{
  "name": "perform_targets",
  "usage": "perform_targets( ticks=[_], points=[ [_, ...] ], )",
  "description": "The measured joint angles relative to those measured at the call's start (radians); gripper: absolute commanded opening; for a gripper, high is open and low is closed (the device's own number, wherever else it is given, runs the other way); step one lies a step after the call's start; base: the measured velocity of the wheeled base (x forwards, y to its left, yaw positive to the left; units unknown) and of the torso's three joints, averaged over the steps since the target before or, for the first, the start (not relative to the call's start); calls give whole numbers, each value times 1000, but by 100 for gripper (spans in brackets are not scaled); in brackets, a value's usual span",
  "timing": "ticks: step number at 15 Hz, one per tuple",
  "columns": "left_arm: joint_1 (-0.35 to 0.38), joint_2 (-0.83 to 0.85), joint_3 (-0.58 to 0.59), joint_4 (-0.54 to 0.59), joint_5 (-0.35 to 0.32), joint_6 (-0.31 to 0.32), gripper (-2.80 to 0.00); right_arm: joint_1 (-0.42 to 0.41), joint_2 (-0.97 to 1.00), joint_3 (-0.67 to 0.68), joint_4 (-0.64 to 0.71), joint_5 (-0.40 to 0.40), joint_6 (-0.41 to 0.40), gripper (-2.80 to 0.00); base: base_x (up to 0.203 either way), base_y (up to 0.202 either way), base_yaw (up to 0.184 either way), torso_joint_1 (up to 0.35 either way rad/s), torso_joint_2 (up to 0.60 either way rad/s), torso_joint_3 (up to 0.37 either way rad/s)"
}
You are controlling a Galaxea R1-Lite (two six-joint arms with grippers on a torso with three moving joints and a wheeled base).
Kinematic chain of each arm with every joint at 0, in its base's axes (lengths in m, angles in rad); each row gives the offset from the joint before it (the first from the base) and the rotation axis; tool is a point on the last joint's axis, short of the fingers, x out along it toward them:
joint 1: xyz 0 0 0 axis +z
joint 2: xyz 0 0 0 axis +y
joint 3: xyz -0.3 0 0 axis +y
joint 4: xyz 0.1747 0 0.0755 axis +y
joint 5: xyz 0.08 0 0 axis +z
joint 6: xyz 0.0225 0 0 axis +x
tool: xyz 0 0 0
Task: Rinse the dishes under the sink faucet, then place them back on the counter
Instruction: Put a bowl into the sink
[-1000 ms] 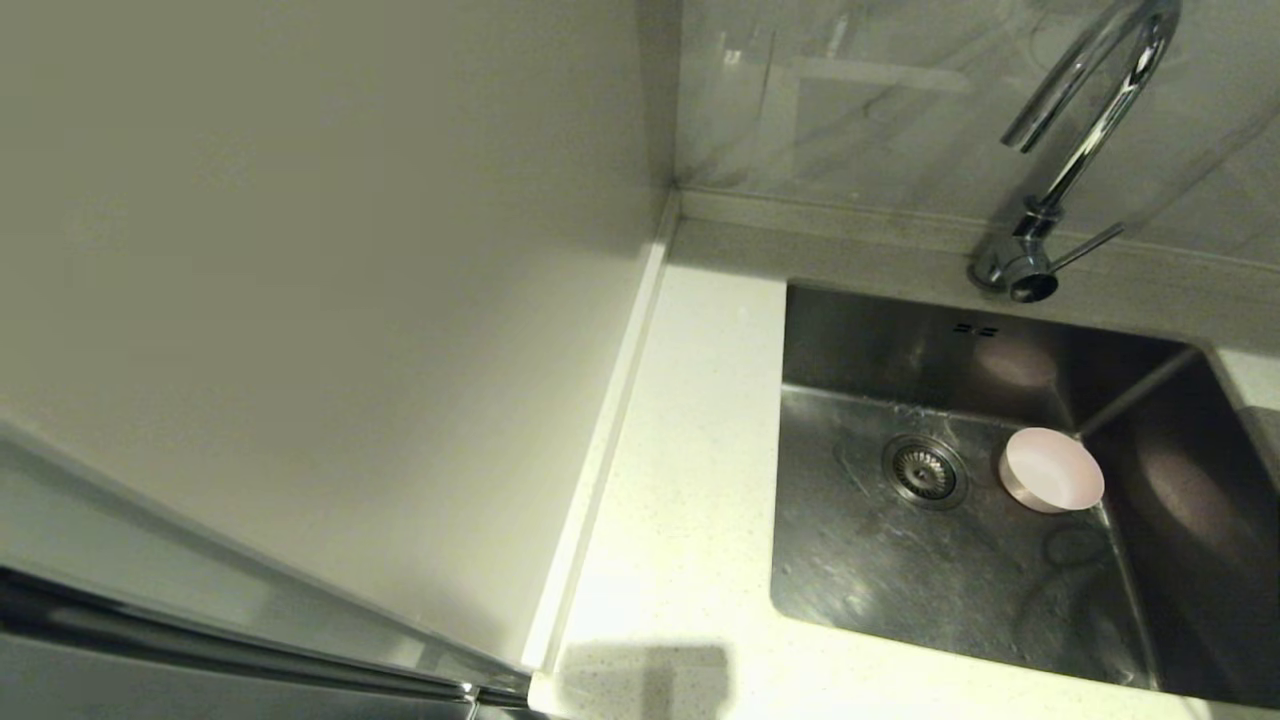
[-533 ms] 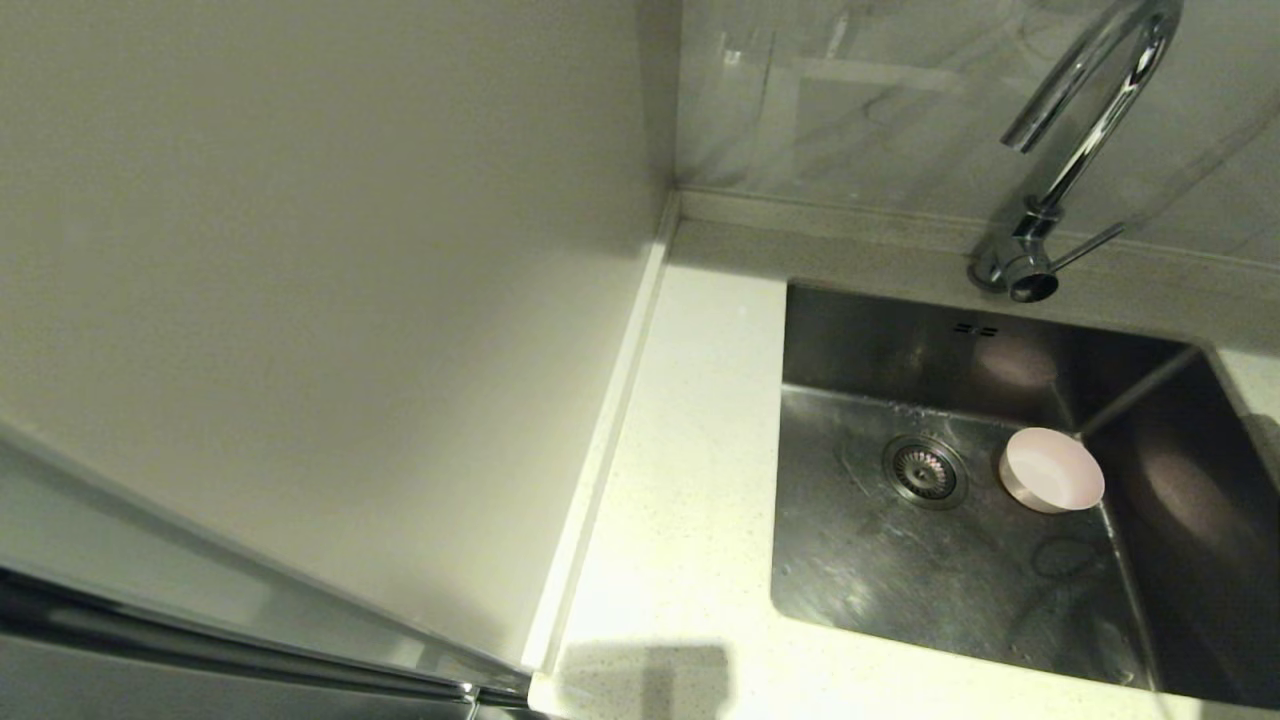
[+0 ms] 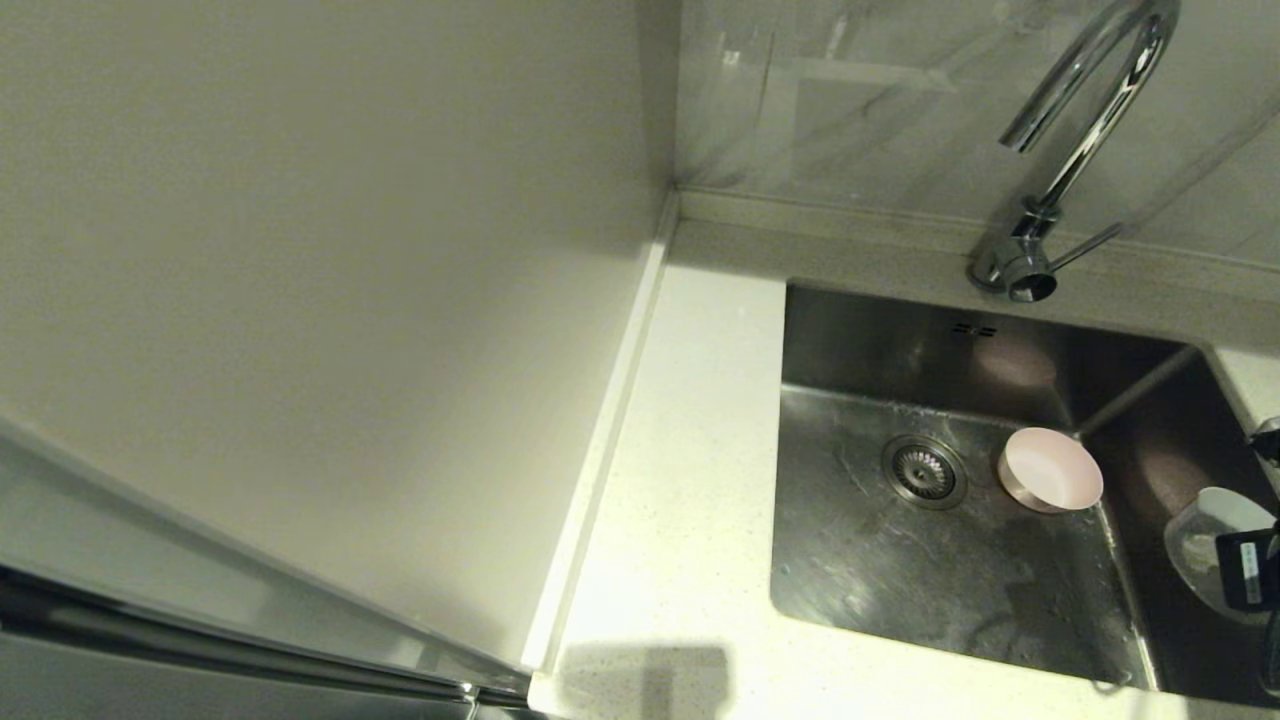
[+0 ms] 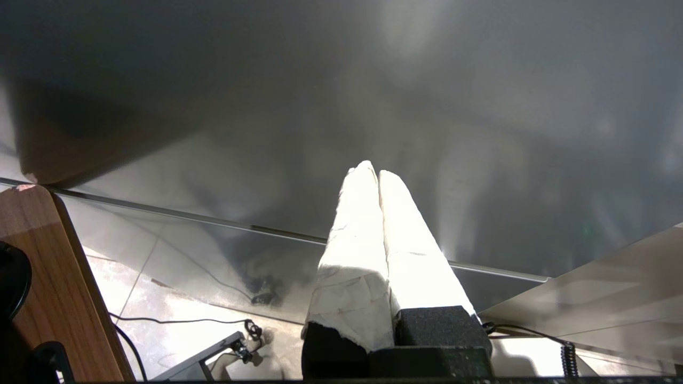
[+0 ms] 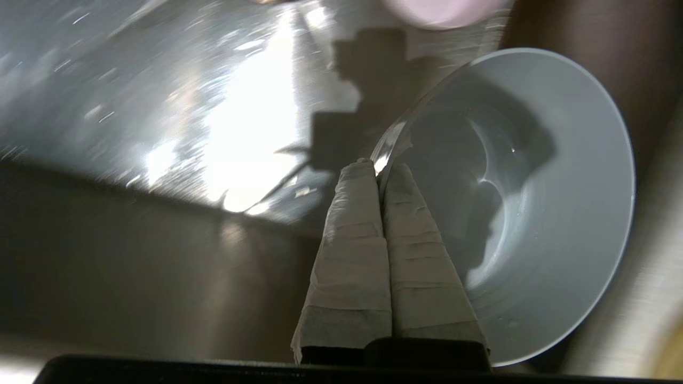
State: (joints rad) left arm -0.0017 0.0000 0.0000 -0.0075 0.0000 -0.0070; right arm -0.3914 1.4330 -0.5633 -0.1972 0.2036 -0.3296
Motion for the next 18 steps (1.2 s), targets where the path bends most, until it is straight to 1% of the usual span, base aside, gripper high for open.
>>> perform_targets(
  ticks=[4,6,8,10,12,14,15,18],
  points=[
    [0,0,0,0,0,0,-280,219,-15,24,-3,-120,41,-280,0,0,0,0,0,0],
    [0,0,0,0,0,-1,-280,272,13,40,-6,-164,44,-280,0,0,0,0,0,0],
    [0,0,0,0,0,0,-280,290,83,54,-27,-197,52,-280,0,0,0,0,0,0],
    [0,0,0,0,0,0,-280,294,185,70,-110,-258,71,-280,0,0,0,0,0,0],
    [0,0,0,0,0,0,-280,296,304,103,-268,-346,71,-280,0,0,0,0,0,0],
    [0,0,0,0,0,-1,-280,295,397,159,-456,-413,38,-280,0,0,0,0,0,0],
    [0,0,0,0,0,-1,-280,295,429,172,-505,-423,32,-280,0,0,0,0,0,0],
    [0,0,0,0,0,0,-280,293,495,172,-521,-431,34,-280,0,0,0,0,0,0]
  ],
)
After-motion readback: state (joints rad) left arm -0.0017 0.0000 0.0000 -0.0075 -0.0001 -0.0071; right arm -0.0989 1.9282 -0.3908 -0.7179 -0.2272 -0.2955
